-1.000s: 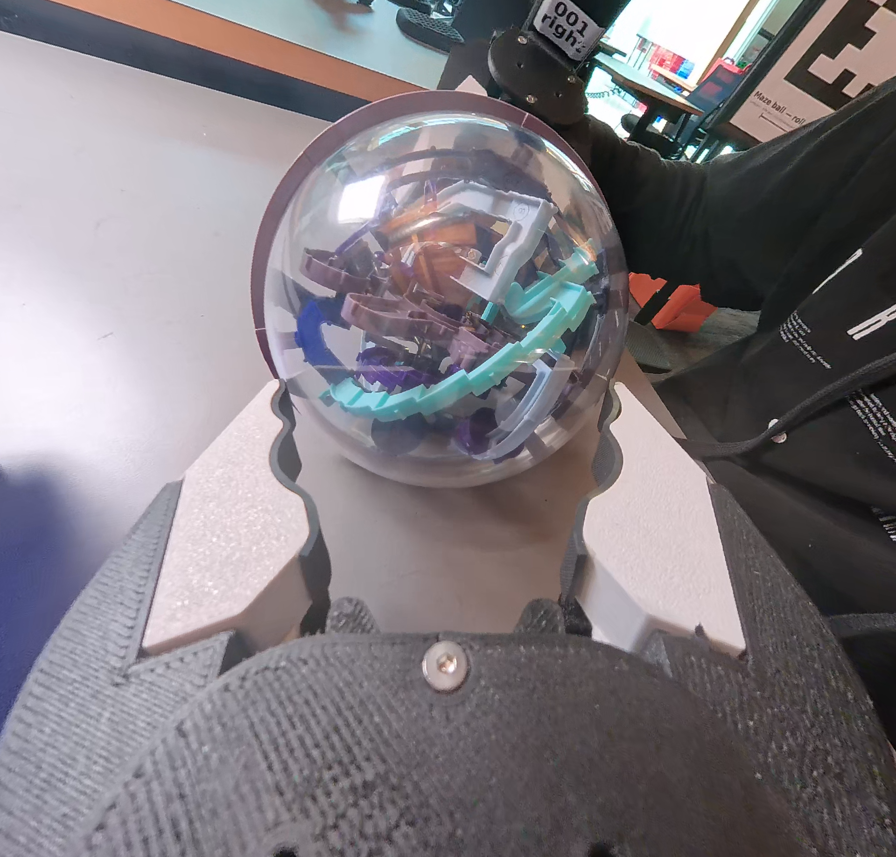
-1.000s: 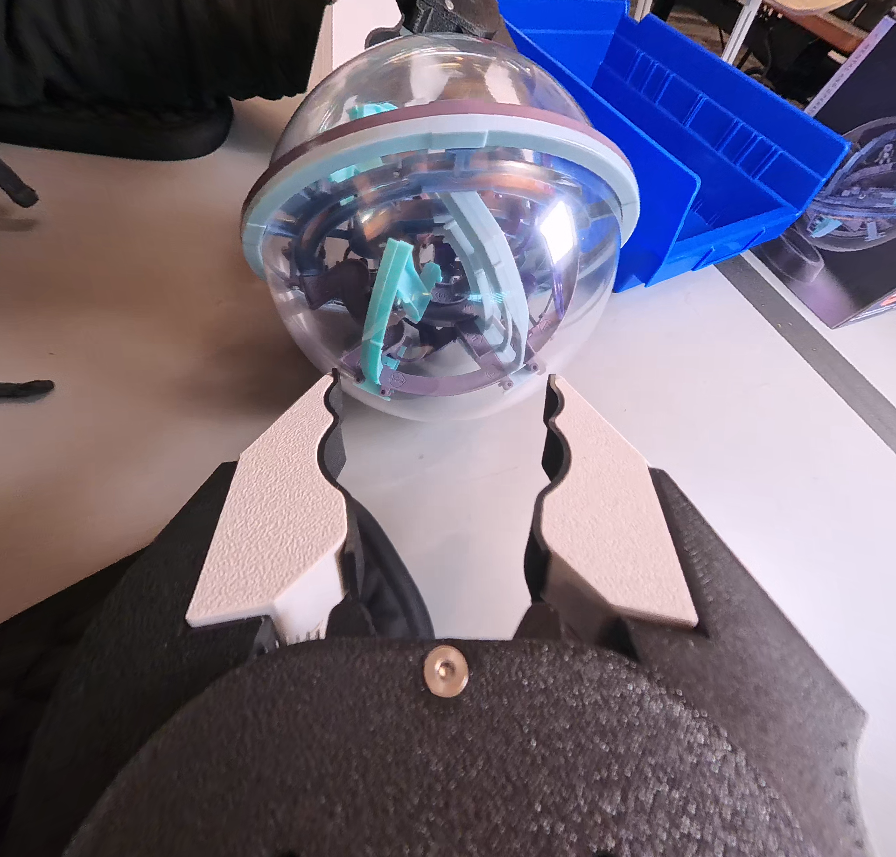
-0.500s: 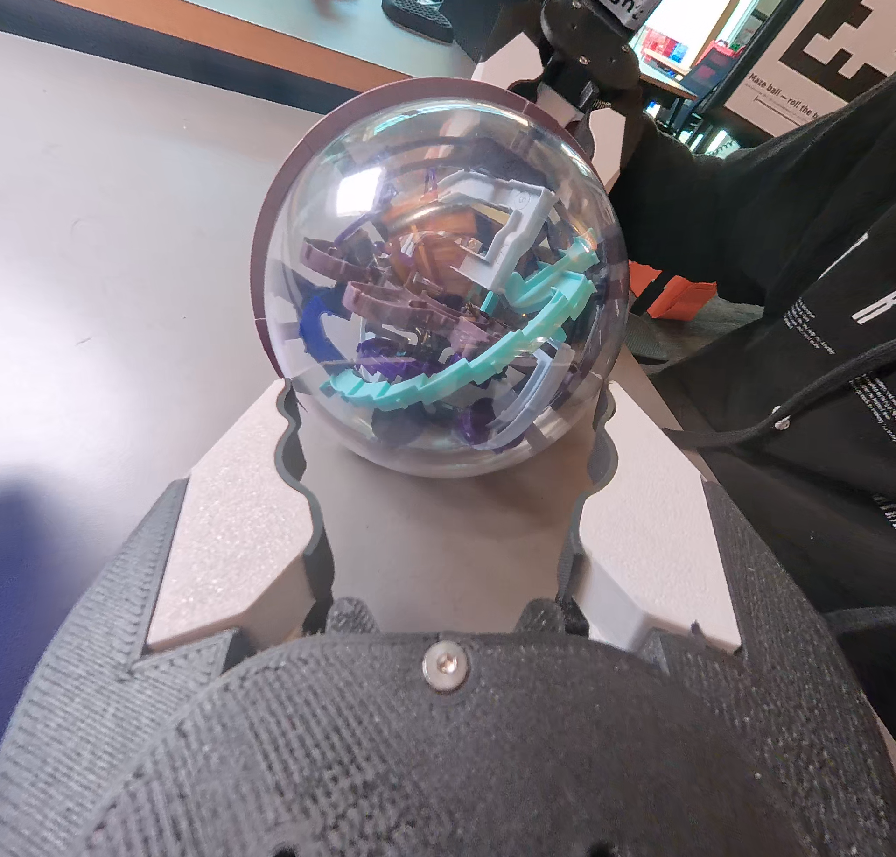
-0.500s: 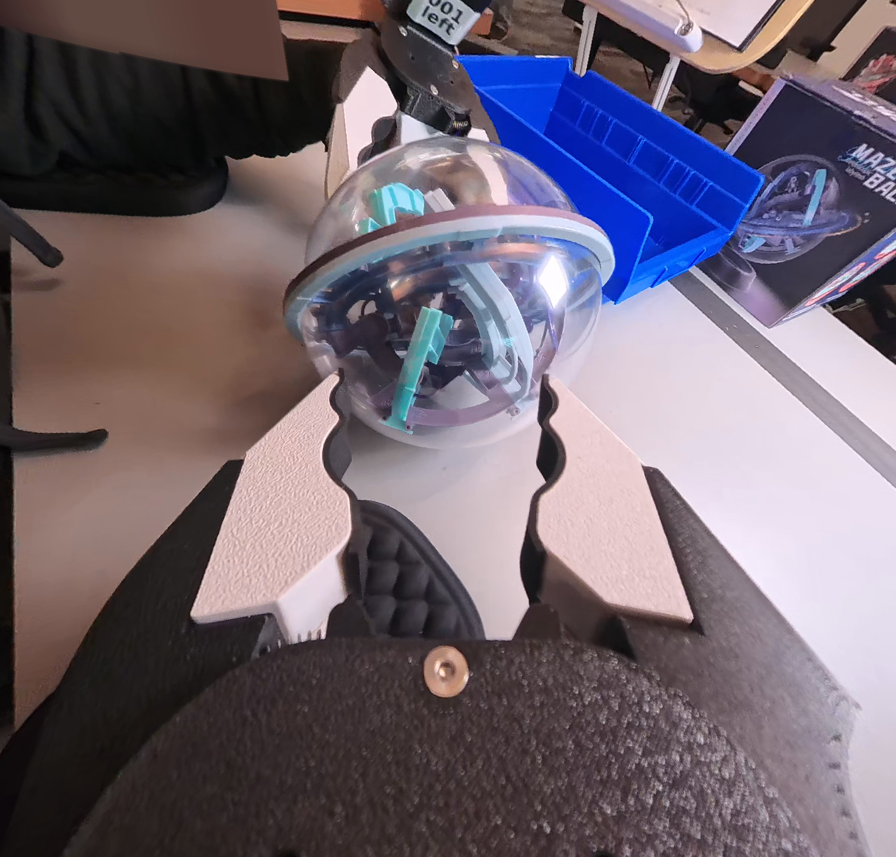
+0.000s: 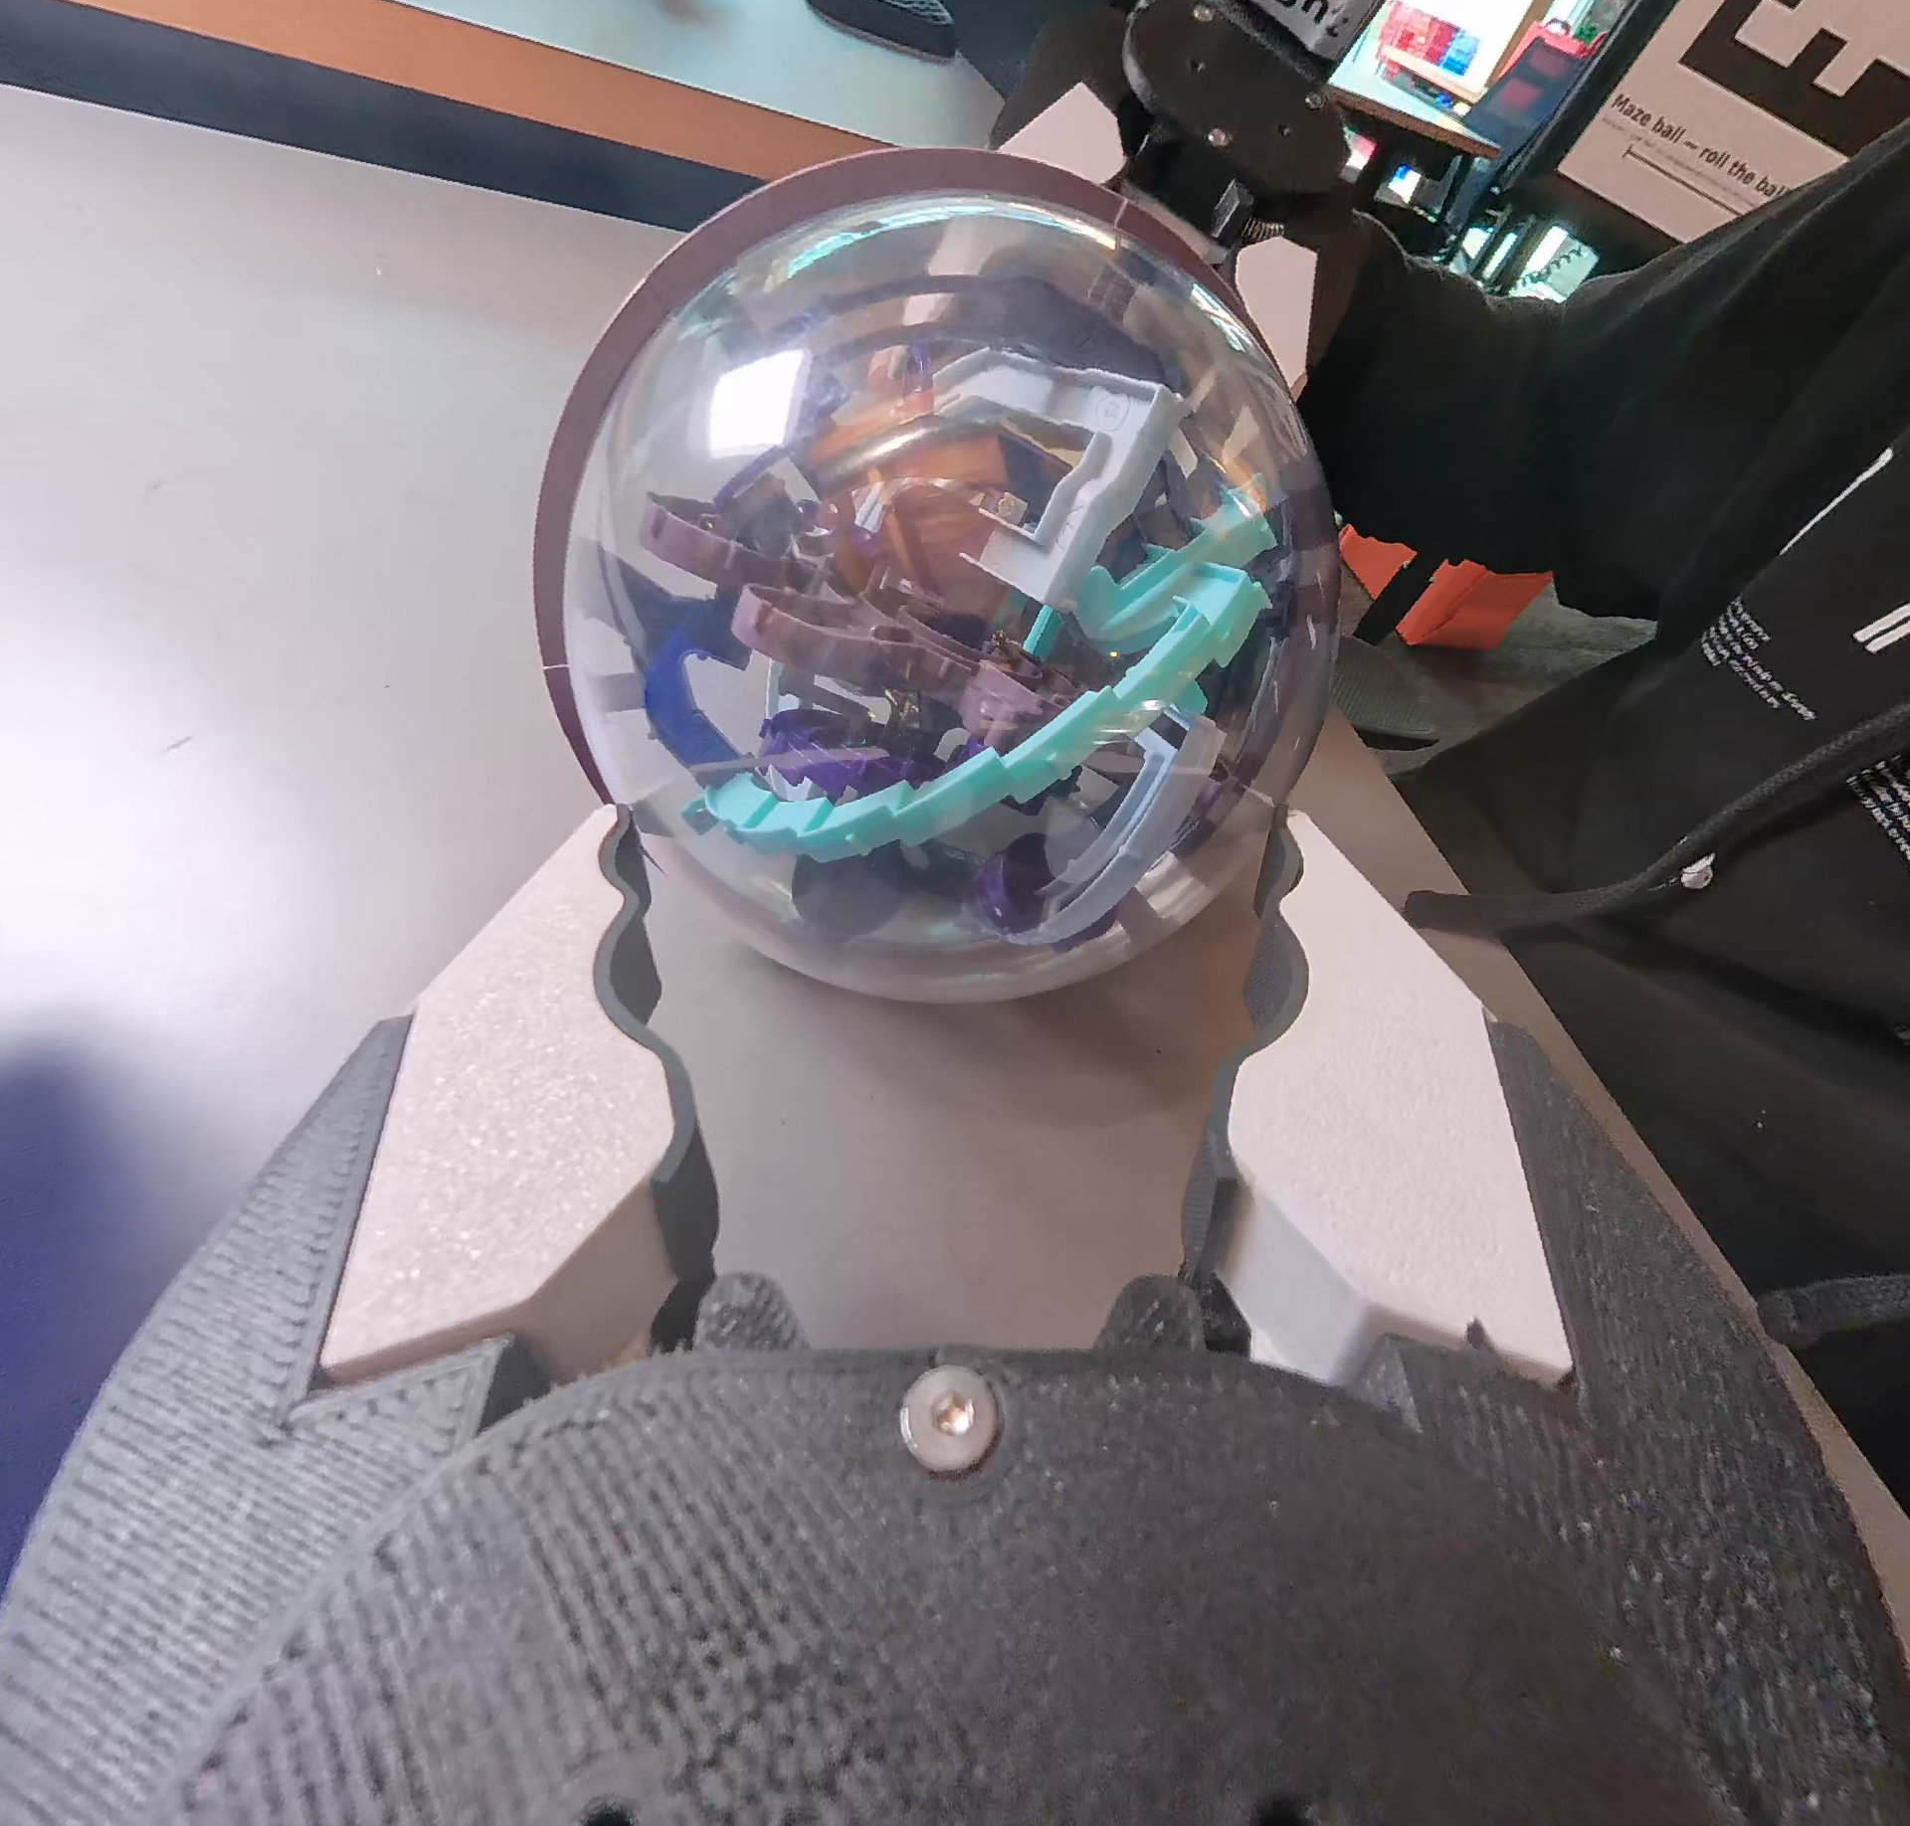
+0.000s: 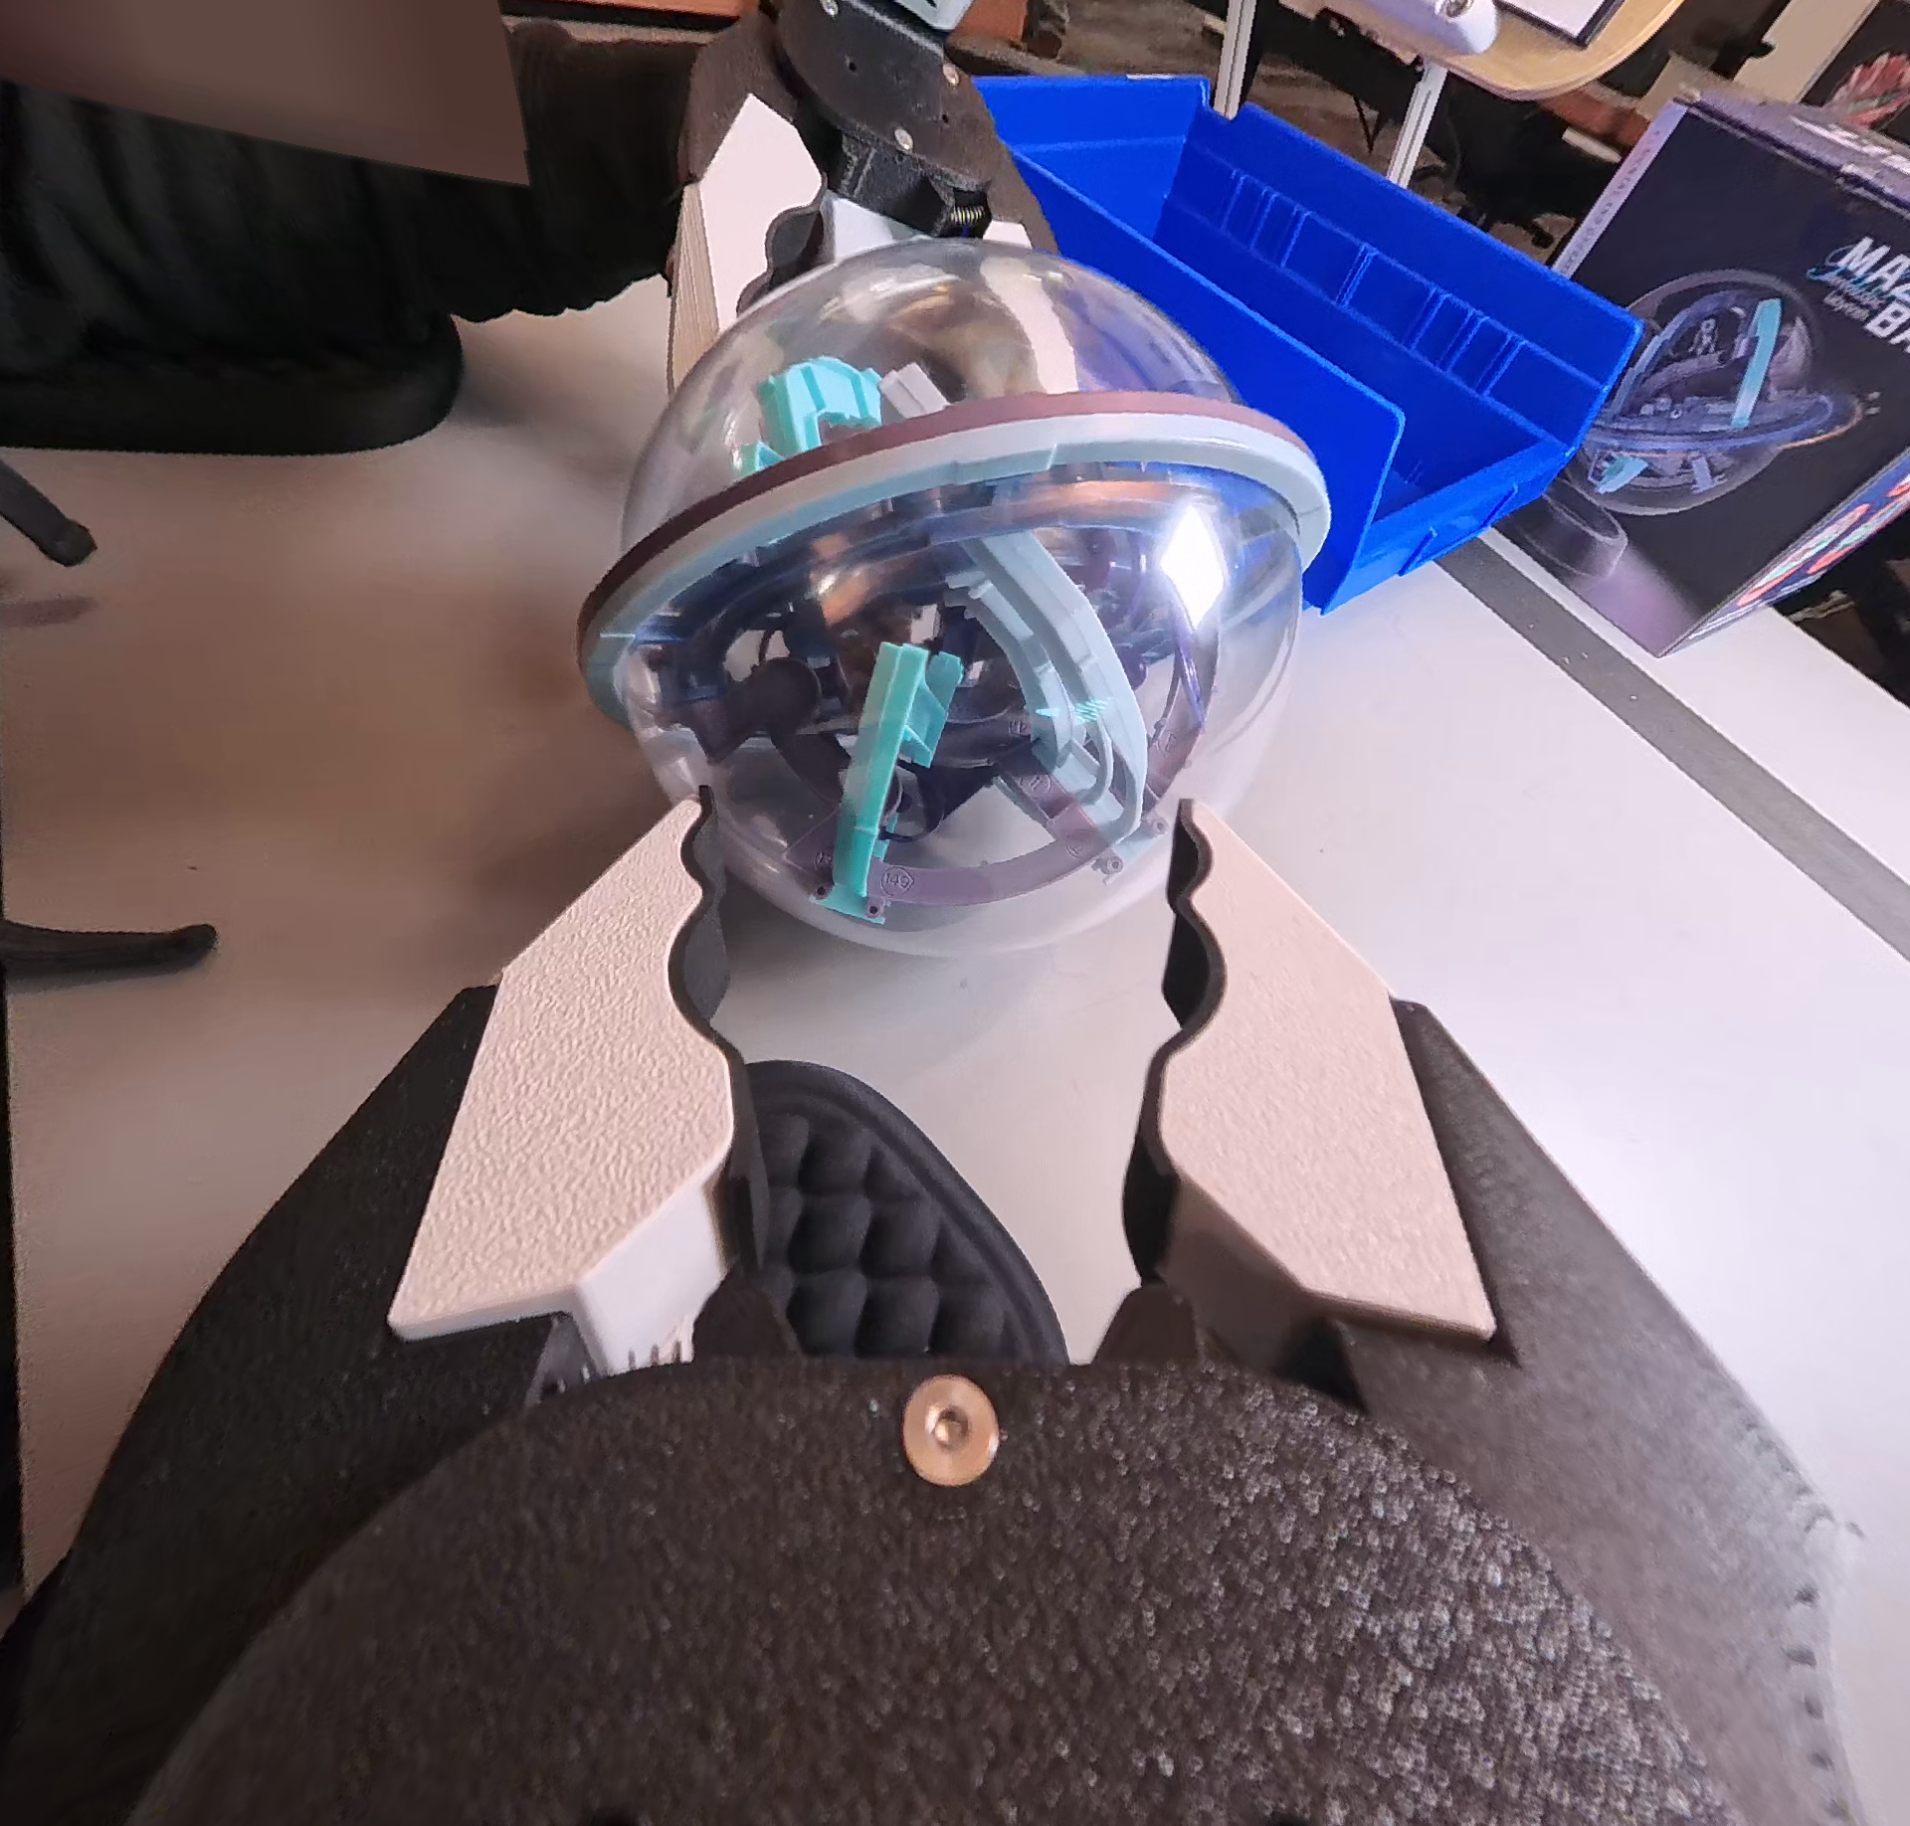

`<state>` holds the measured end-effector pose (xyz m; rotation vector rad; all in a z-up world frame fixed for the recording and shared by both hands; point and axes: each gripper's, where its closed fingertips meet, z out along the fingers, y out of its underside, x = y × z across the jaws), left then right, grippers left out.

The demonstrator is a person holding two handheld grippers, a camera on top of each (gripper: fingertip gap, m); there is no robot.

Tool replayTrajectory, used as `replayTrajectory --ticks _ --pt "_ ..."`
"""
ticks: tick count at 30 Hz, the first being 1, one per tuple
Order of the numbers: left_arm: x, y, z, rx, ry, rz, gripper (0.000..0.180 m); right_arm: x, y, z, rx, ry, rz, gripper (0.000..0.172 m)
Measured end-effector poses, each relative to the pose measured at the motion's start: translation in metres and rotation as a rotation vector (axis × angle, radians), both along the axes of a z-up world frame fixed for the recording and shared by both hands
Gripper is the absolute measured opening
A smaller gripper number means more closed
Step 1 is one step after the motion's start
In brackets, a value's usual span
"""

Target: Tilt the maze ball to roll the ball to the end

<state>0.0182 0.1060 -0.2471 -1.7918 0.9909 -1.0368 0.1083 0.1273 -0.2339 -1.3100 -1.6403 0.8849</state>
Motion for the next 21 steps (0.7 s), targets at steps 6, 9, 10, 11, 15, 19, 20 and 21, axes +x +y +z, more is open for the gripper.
replayTrajectory --ticks 6,9,10,11,15,19,20,21 --pt "0.001 -0.002 0.002 0.026 0.007 -0.013 0.113 -0.001 0.002 -0.013 -0.038 -0.016 0.007 0.096" --pt "0.001 -0.003 0.002 0.046 0.006 -0.022 0.110 -0.001 0.001 -0.017 -0.039 -0.018 0.017 0.098" --pt "0.000 -0.004 0.002 0.056 0.005 -0.027 0.108 0.000 0.001 -0.018 -0.036 -0.017 0.021 0.098" --pt "0.000 -0.005 0.003 0.065 0.001 -0.033 0.106 0.000 0.000 -0.018 -0.032 -0.016 0.026 0.098" --pt "-0.005 -0.011 0.009 0.070 -0.042 -0.063 0.096 0.003 -0.005 -0.022 -0.007 -0.018 0.050 0.096" --pt "-0.008 -0.007 0.013 0.067 -0.083 -0.025 0.123 0.001 -0.010 -0.021 0.036 -0.005 0.063 0.093" --pt "-0.006 -0.007 0.009 0.073 -0.059 -0.029 0.129 0.000 -0.011 -0.019 0.050 -0.001 0.066 0.092" --pt "-0.003 -0.010 0.005 0.069 -0.041 -0.047 0.131 -0.001 -0.013 -0.018 0.067 0.003 0.070 0.090"
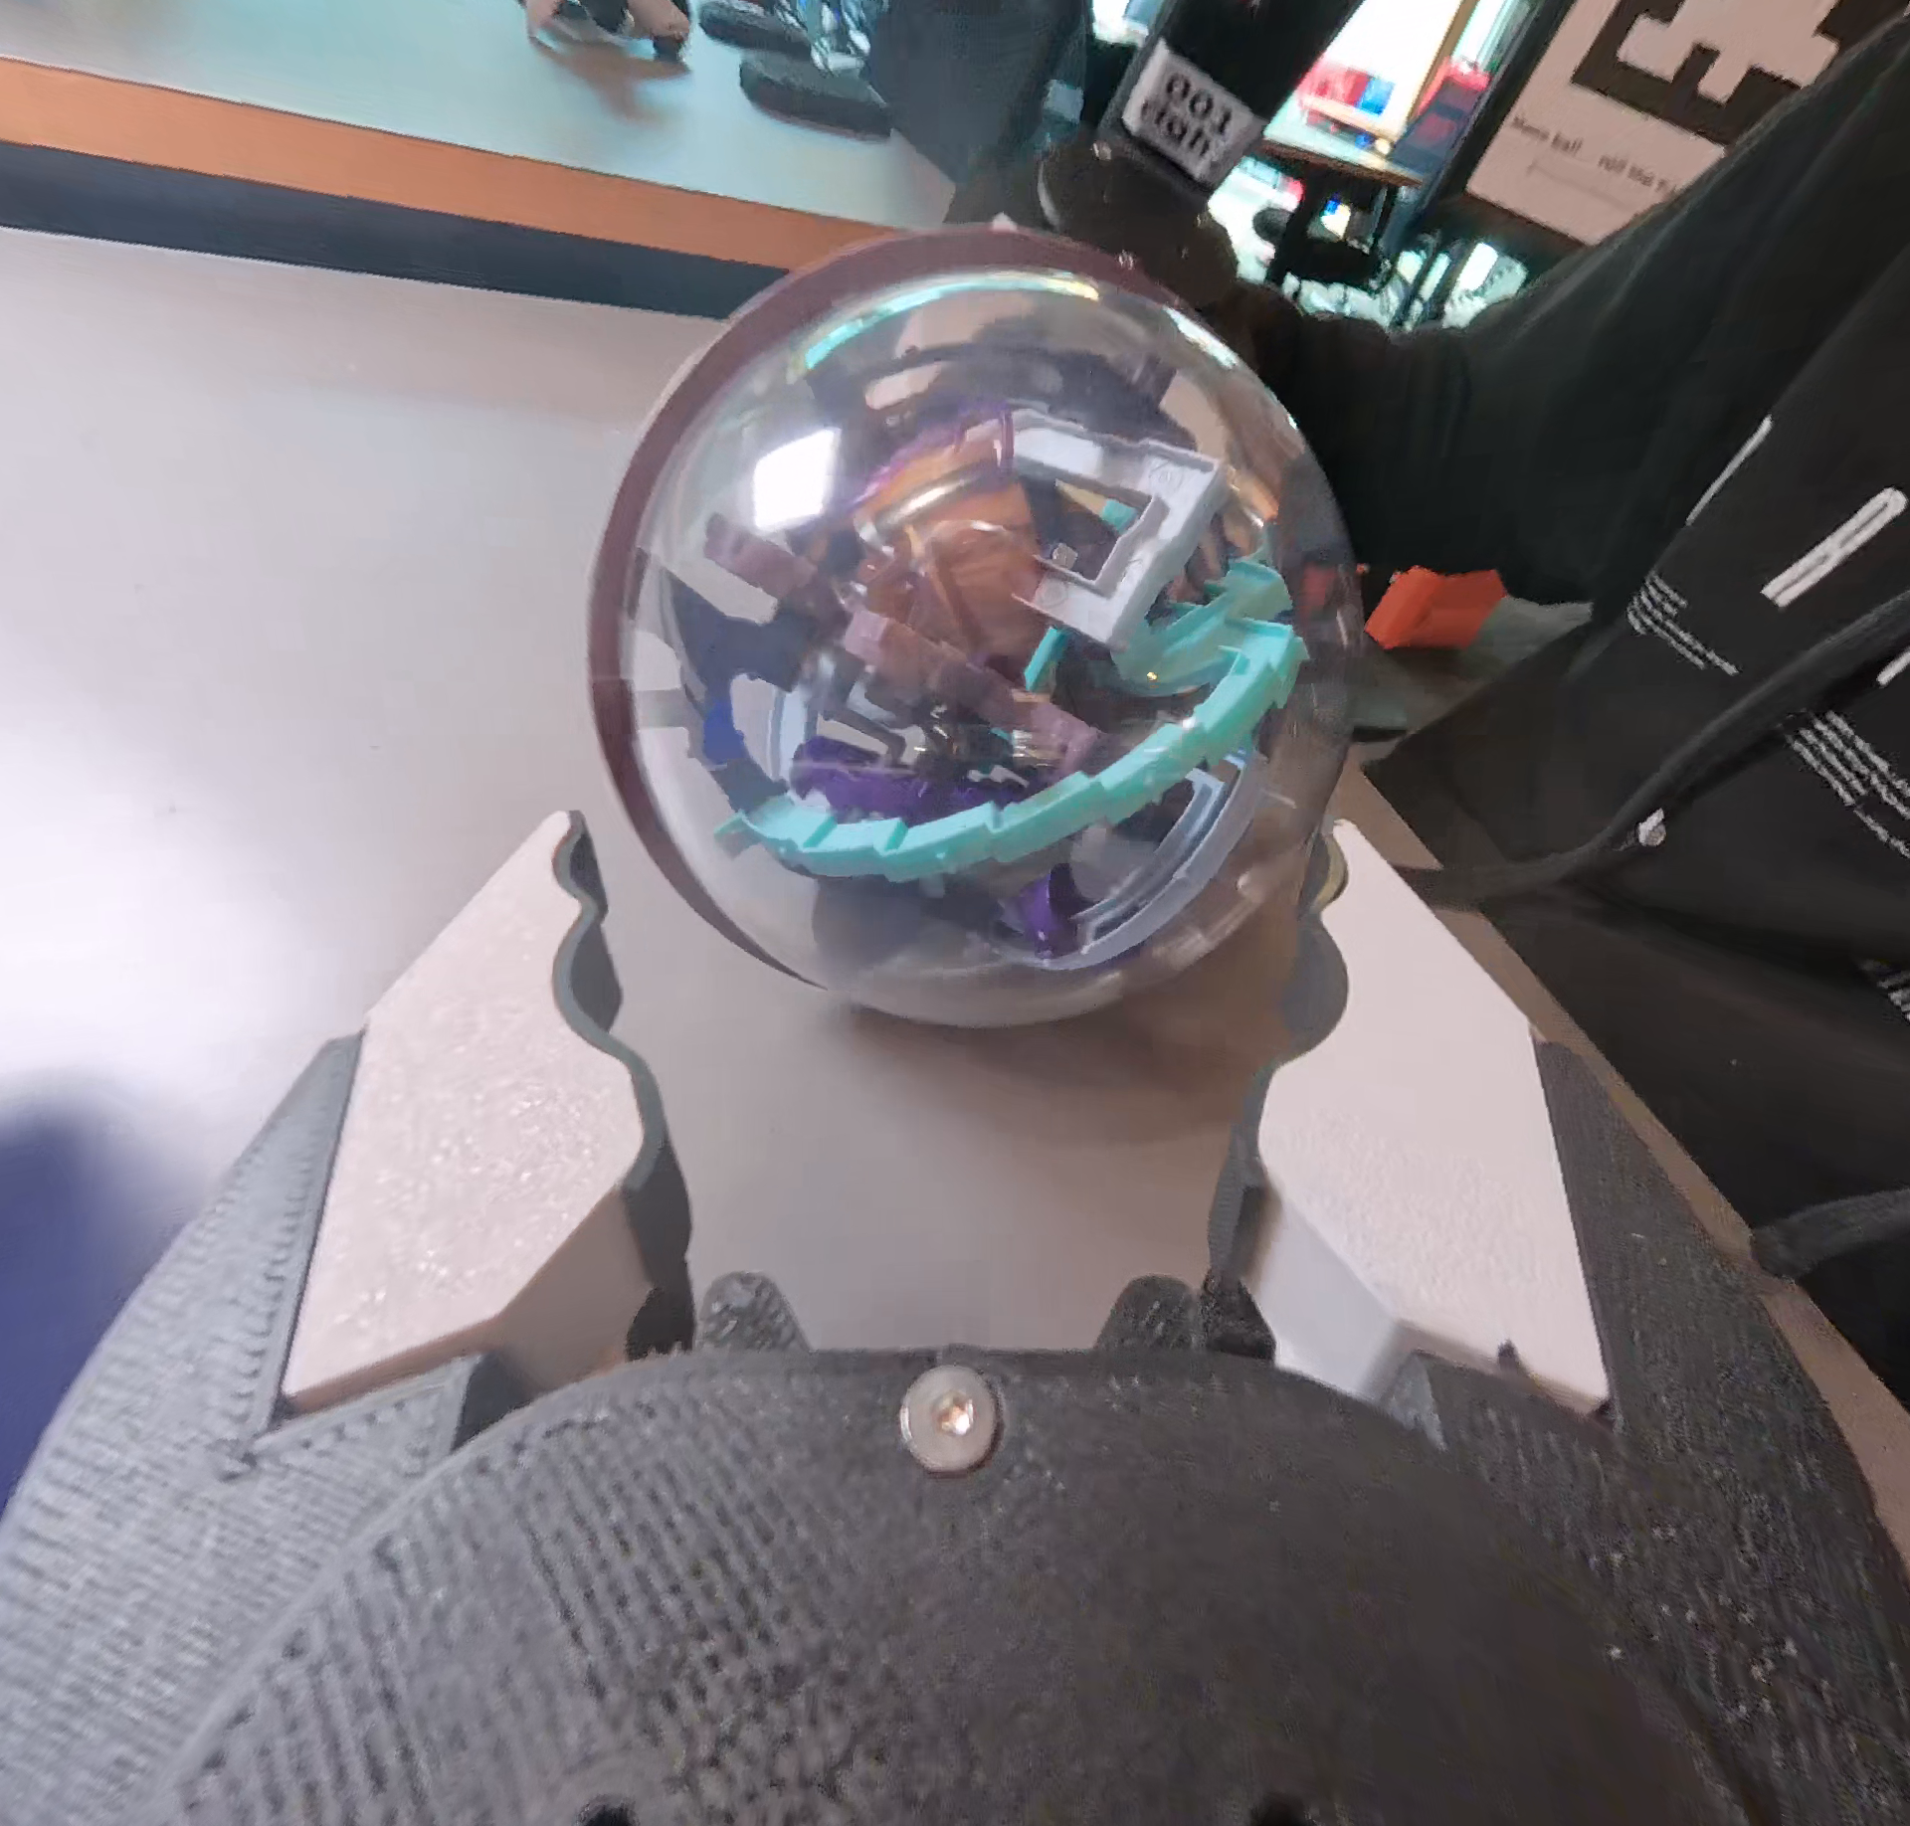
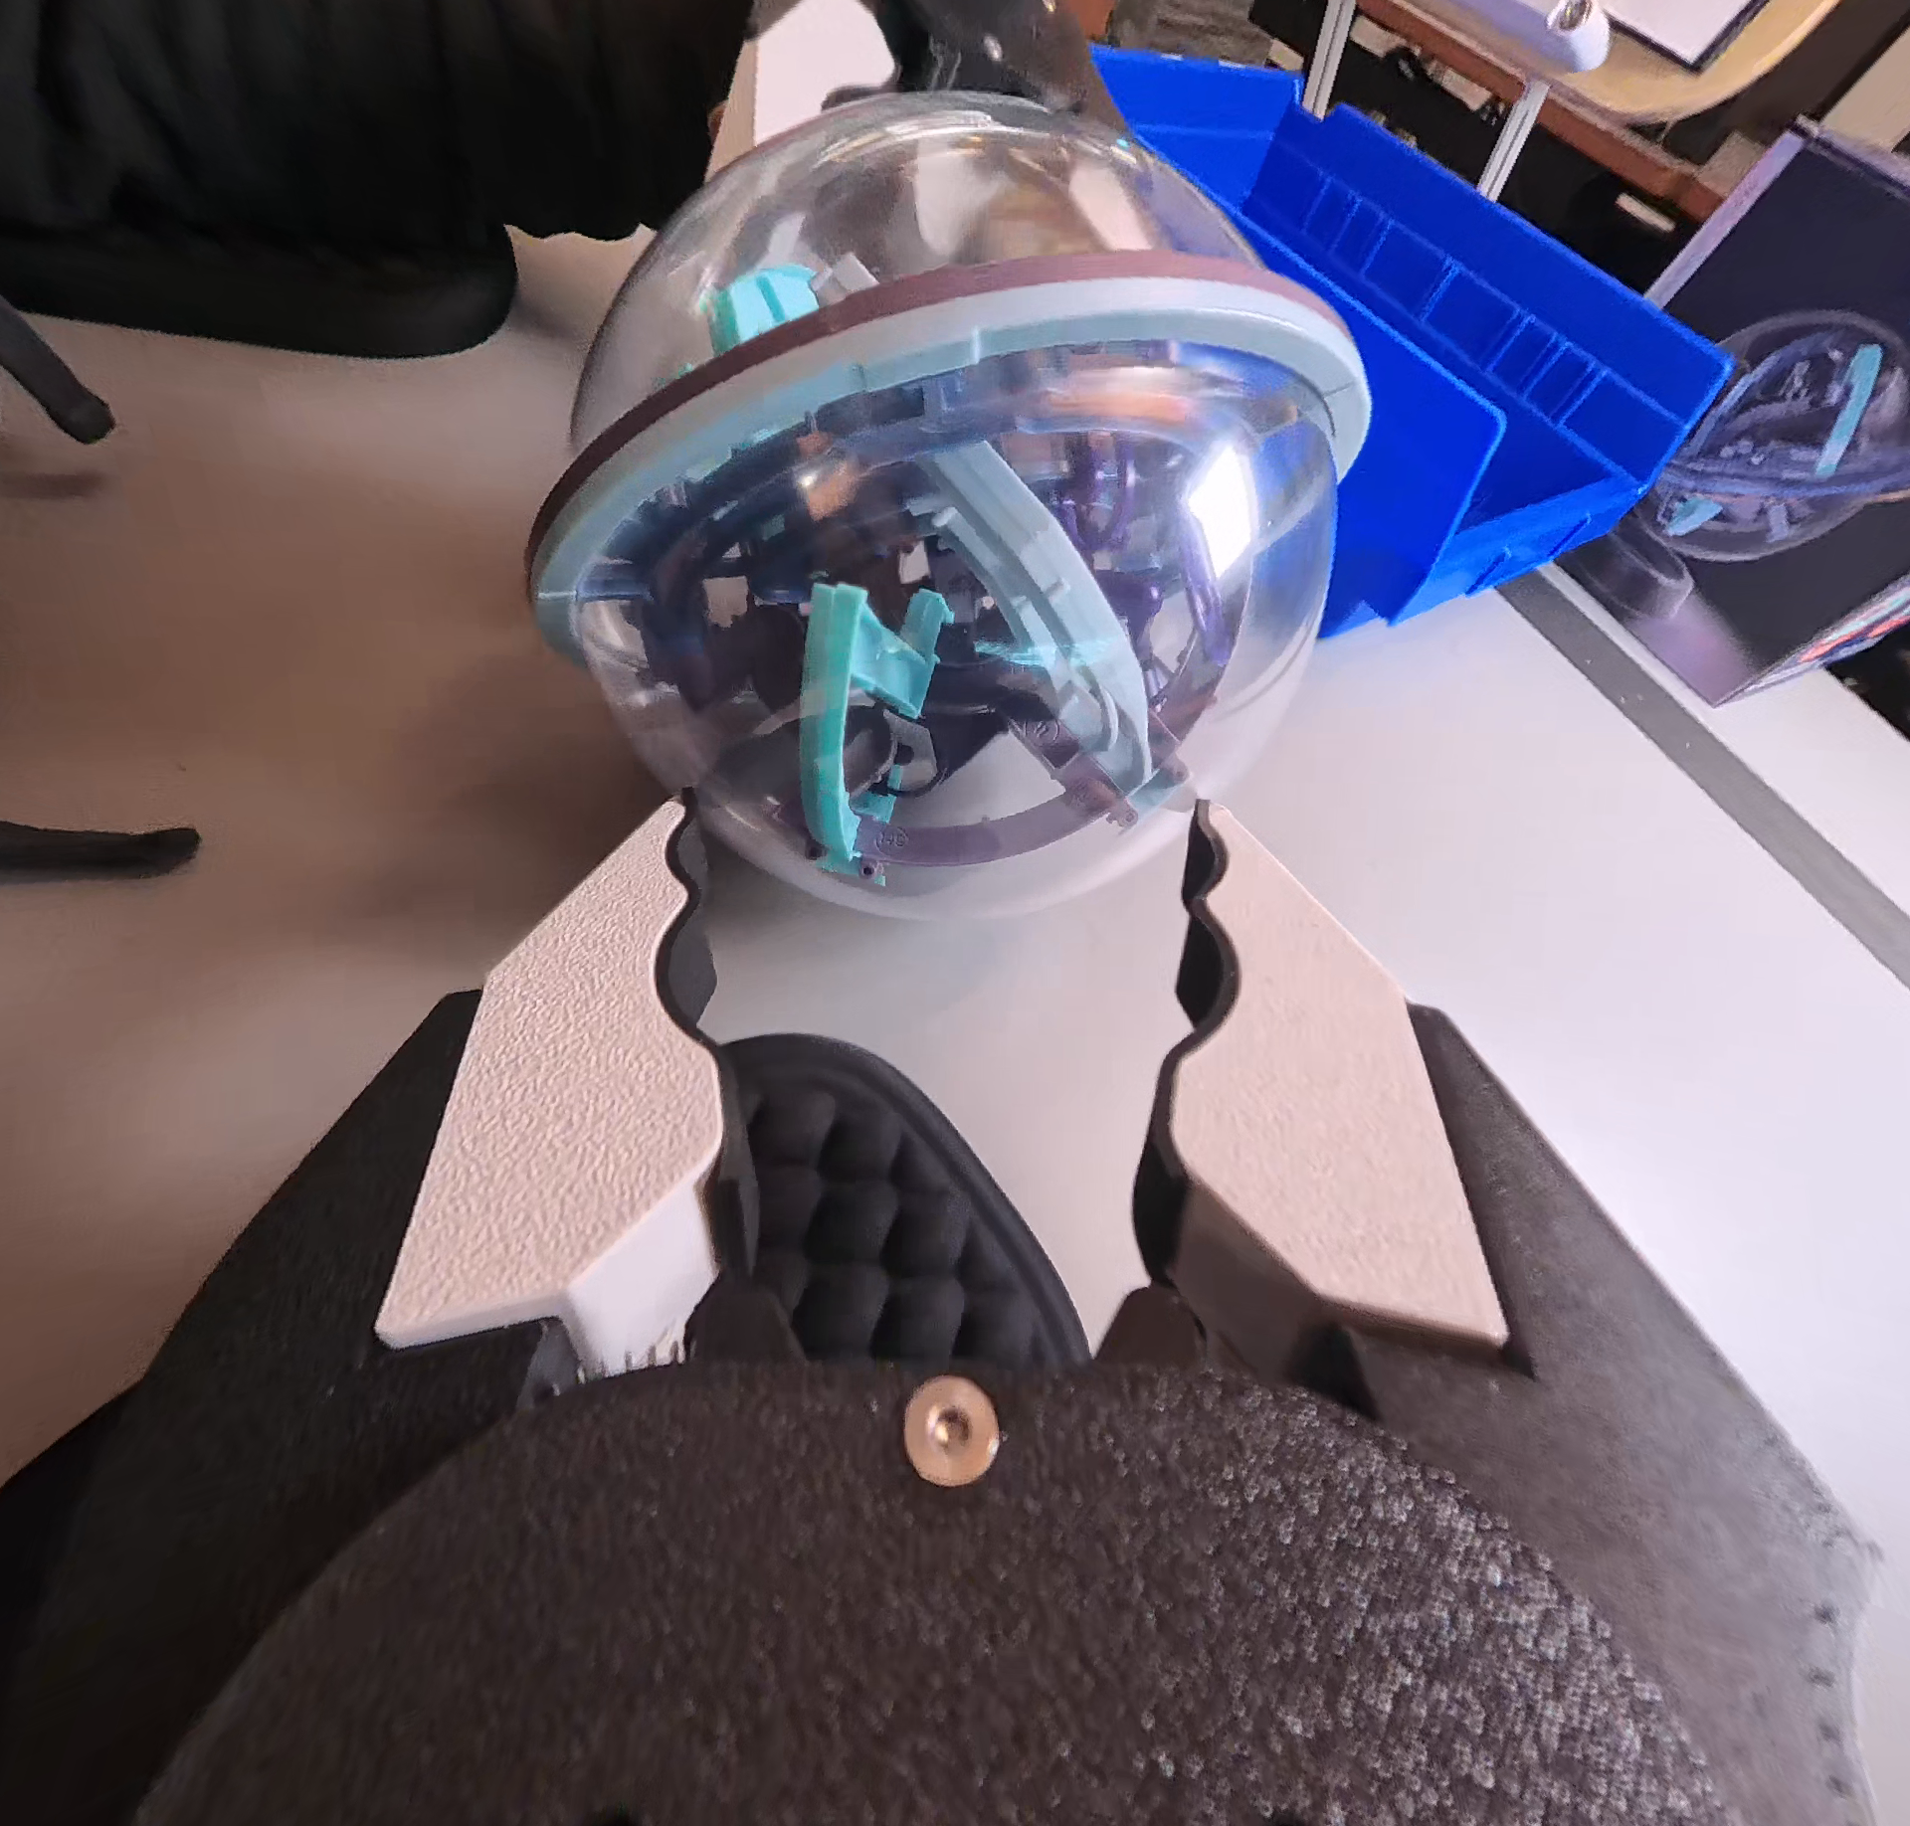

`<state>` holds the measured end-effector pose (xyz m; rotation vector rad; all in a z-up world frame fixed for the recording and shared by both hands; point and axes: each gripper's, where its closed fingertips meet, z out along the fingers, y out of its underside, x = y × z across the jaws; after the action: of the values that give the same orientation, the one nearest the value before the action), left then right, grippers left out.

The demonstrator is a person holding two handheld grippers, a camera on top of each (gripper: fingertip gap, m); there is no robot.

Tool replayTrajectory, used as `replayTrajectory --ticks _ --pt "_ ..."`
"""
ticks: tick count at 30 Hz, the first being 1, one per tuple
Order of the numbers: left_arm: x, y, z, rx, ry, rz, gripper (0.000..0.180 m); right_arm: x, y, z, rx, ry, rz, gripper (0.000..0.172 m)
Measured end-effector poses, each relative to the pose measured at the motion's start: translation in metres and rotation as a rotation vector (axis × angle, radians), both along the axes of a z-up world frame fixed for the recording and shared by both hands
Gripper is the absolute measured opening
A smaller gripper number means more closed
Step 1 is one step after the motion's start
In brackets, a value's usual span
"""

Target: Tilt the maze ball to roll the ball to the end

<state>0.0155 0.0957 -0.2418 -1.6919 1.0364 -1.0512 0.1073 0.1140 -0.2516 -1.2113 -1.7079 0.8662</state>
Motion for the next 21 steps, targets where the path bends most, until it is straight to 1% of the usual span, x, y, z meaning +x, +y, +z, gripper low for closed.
replayTrajectory --ticks 3,5,10,14,17,21 --pt "0.011 -0.009 -0.007 -0.009 0.033 -0.058 0.133 -0.003 -0.005 0.001 0.054 -0.006 0.009 0.089" --pt "0.014 -0.010 -0.008 0.020 0.050 -0.066 0.135 -0.004 -0.006 -0.001 0.088 -0.017 0.008 0.092" --pt "0.015 -0.011 -0.006 0.120 0.068 -0.074 0.134 -0.004 -0.007 -0.004 0.132 -0.015 -0.004 0.093" --pt "0.017 -0.013 -0.005 0.165 0.085 -0.080 0.134 -0.004 -0.008 -0.007 0.155 -0.023 -0.007 0.095" --pt "0.018 -0.012 -0.004 0.155 0.079 -0.074 0.134 -0.003 -0.006 -0.009 0.143 -0.024 -0.012 0.096" --pt "0.019 -0.009 -0.003 0.094 0.055 -0.057 0.134 -0.003 -0.004 -0.011 0.084 -0.021 -0.016 0.096"
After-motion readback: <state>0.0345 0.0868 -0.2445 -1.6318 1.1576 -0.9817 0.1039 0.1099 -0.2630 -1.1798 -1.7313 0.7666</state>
